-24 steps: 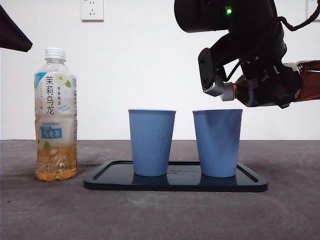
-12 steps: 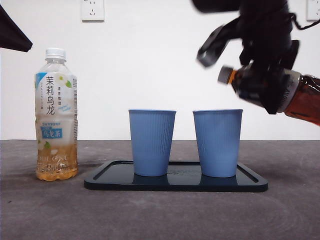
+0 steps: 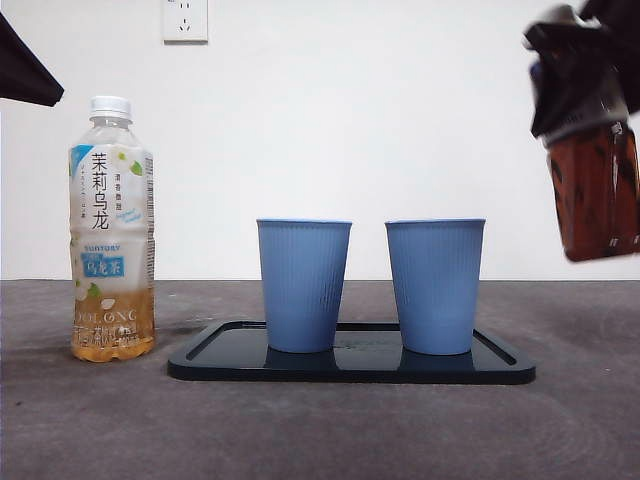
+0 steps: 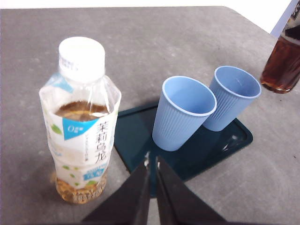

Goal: Pour the drink into the cup

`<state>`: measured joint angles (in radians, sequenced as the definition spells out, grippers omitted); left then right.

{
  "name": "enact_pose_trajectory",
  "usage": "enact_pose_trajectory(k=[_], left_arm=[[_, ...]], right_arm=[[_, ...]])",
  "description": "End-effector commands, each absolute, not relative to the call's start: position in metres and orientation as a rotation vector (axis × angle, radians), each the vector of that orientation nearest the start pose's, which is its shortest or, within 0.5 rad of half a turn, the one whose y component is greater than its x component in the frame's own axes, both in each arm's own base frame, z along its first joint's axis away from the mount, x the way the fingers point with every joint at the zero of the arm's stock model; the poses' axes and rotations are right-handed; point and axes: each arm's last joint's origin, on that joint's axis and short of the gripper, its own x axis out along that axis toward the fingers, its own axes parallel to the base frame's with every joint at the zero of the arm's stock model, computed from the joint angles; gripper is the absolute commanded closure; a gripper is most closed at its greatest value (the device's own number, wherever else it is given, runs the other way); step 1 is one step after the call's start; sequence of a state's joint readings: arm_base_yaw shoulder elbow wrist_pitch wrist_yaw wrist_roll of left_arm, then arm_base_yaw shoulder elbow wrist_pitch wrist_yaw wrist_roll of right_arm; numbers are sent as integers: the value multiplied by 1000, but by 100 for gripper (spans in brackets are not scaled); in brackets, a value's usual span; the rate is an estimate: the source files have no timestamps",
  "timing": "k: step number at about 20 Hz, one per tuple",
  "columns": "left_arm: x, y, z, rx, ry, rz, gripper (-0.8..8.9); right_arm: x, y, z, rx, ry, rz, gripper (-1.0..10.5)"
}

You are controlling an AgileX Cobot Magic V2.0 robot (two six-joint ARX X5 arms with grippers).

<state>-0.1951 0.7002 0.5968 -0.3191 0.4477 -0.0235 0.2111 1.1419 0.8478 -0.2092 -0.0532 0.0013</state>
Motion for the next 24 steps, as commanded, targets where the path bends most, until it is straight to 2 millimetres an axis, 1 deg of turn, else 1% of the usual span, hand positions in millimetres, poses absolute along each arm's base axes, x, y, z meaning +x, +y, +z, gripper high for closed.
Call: enact_pose_trajectory(k=[1, 2, 4, 6, 9, 12, 16, 24], left_arm=[[149, -43, 272, -66, 433, -641, 785], [149, -43, 272, -66, 434, -641, 785], [149, -43, 272, -66, 434, -641, 785], [149, -43, 272, -66, 435, -641, 785], [149, -43, 272, -66, 434, -641, 785], [149, -43, 272, -66, 434, -641, 785], [149, -43, 272, -66, 434, -641, 785], [149, -43, 272, -66, 434, -640, 784]], right_arm=[[243, 48, 268, 68, 381, 273, 748], [242, 46, 256, 98, 342, 270, 748], [239, 45, 240, 134, 284, 270, 748], [237, 44, 227, 136, 251, 266, 748], [240, 44, 215, 134, 234, 255, 748], [247, 45, 206, 119, 253, 255, 748], [250, 45, 198, 109, 279, 254, 748], [250, 45, 198, 106, 281, 254, 747]])
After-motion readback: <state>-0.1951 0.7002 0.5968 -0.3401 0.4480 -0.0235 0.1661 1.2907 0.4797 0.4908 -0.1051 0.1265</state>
